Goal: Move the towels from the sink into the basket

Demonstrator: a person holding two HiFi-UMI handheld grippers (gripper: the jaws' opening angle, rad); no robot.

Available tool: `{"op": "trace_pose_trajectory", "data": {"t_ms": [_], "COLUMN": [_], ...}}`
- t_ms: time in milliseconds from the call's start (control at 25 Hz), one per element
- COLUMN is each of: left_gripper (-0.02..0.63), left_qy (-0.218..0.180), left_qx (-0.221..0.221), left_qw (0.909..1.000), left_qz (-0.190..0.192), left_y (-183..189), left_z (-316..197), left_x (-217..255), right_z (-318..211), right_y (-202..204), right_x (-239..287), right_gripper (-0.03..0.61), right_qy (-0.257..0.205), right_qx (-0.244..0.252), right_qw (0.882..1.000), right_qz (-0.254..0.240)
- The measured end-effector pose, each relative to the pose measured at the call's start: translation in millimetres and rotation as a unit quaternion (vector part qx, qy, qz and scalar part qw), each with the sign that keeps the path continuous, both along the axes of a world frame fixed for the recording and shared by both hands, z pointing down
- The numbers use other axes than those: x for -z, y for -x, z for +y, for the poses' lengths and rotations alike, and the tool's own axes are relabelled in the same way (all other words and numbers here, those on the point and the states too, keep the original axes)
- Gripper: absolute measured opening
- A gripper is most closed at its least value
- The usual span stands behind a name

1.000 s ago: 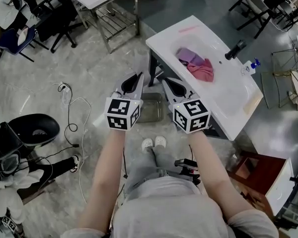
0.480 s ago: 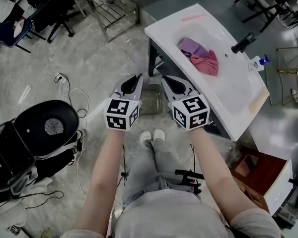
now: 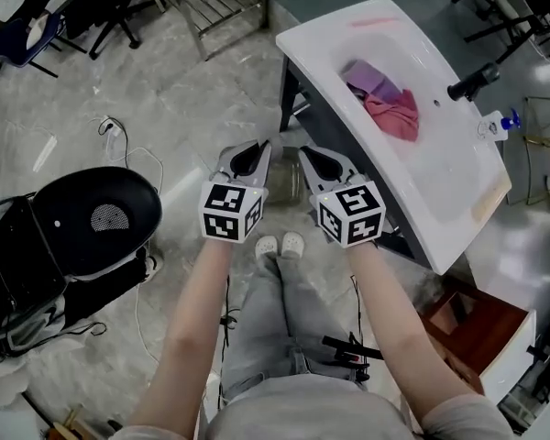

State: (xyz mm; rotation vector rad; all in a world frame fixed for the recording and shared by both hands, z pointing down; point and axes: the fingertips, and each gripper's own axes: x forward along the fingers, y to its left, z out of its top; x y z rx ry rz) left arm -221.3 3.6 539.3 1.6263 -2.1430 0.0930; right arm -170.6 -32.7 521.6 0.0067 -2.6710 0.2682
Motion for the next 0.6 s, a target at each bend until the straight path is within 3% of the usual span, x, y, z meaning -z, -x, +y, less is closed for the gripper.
{"op": "trace_pose_trajectory", "data": {"t_ms": [600], "left_gripper": [0.015], "left_qy": [0.045], "left_qx": [0.022], "left_qw": [0.9970], "left_qz": [0.058], "left_y": [-11], "left_z": [-4], "left_x": [-126], "right_z": [-13], "right_y": [-10], "right_x": [-116], "right_gripper": [0.018], "right_qy": [0.028], "right_qx": [-0.002], "right_qw": [0.998], "right_qz": [0.059]}}
